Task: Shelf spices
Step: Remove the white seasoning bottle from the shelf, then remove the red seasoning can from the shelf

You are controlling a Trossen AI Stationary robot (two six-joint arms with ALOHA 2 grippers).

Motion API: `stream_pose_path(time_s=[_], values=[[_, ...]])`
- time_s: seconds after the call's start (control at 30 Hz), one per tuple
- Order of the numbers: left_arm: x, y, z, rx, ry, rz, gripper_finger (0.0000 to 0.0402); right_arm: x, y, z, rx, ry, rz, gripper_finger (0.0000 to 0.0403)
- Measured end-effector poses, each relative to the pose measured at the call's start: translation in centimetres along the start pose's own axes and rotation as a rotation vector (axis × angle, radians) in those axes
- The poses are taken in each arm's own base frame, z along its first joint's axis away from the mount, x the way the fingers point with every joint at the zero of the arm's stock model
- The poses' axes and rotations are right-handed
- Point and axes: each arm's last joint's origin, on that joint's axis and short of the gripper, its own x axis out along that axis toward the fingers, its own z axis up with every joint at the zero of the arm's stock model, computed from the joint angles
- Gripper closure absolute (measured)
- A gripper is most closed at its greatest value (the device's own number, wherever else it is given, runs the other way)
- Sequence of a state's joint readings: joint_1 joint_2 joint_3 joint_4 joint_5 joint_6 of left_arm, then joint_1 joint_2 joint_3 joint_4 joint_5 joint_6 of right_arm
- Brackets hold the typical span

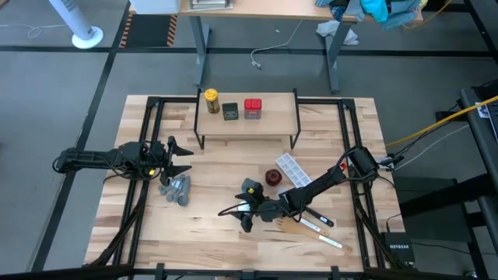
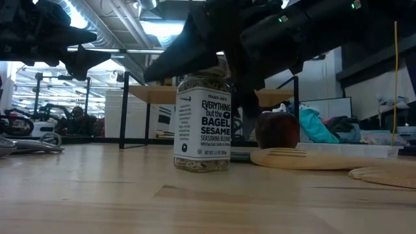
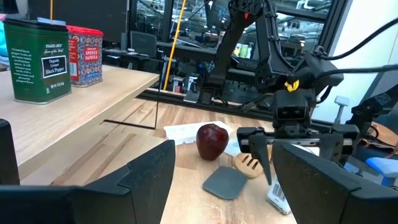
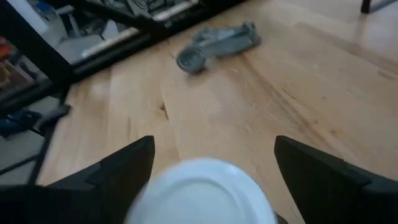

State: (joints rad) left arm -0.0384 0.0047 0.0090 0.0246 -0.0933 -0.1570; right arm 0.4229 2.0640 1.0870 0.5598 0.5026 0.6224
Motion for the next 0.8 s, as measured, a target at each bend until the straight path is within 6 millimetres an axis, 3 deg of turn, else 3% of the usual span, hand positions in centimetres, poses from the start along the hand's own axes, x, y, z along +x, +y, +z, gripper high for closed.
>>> stream_pose_path(time_s=[0.17,0.43,0.6,0.8], values=[[0.0,0.0,0.0,0.000,0.000,0.000,0.0141,-0.5,0.5,1.4,-0.017,-0.015,0.055,0.0068],[0.0,0.0,0.0,-0.004,0.000,-0.001,0.0141,-2.8,1.2,6.0,-0.147,-0.079,0.095,0.0068],[0.0,0.0,0.0,-0.004,0.000,-0.001,0.0141,-5.6,1.3,9.0,-0.281,-0.092,0.019,0.0068],[0.0,0.0,0.0,-0.004,0.002,-0.004,0.0141,-10.8,0.2,12.8,-0.421,-0.067,-0.175,0.0068]])
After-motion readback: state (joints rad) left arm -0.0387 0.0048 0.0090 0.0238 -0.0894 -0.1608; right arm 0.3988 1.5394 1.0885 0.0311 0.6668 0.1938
